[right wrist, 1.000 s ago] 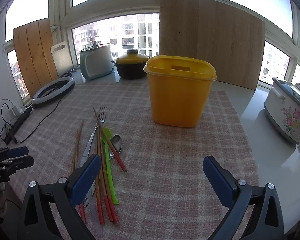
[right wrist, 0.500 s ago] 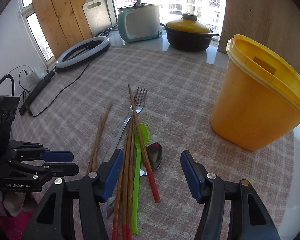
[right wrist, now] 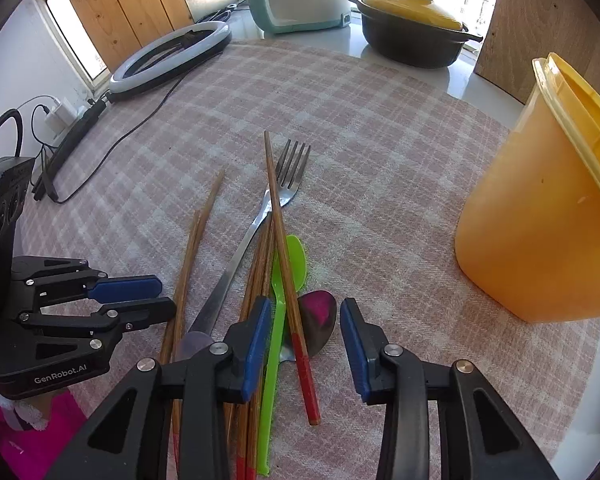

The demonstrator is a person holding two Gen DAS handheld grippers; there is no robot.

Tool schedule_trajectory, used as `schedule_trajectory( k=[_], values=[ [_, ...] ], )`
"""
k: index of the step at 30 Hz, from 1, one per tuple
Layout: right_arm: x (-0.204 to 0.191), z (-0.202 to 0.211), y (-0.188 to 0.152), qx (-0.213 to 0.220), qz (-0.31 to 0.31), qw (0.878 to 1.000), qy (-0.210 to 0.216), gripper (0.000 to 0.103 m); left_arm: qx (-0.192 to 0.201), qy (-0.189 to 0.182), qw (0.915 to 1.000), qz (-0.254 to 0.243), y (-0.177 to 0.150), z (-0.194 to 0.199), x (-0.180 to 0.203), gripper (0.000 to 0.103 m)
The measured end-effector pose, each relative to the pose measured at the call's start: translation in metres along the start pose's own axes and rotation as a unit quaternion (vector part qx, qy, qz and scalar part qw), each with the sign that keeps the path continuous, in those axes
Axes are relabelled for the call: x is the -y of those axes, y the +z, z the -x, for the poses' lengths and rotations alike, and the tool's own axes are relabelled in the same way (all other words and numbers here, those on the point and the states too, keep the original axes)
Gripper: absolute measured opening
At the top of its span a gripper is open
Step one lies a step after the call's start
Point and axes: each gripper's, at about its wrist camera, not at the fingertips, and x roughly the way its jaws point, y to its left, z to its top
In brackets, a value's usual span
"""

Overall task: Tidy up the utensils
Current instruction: 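Lower the right tool over the chopsticks while the left tool opens around another chopstick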

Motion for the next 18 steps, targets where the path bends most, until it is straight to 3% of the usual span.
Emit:
schedule_trajectory(
  k=[18],
  values=[
    [0.003,-0.021,0.024,-0.034,0.01,0.999,0.011,0.026,0.008,0.023,0.9996,-0.013,0.017,-0.001,-0.006,0.015]
  ],
)
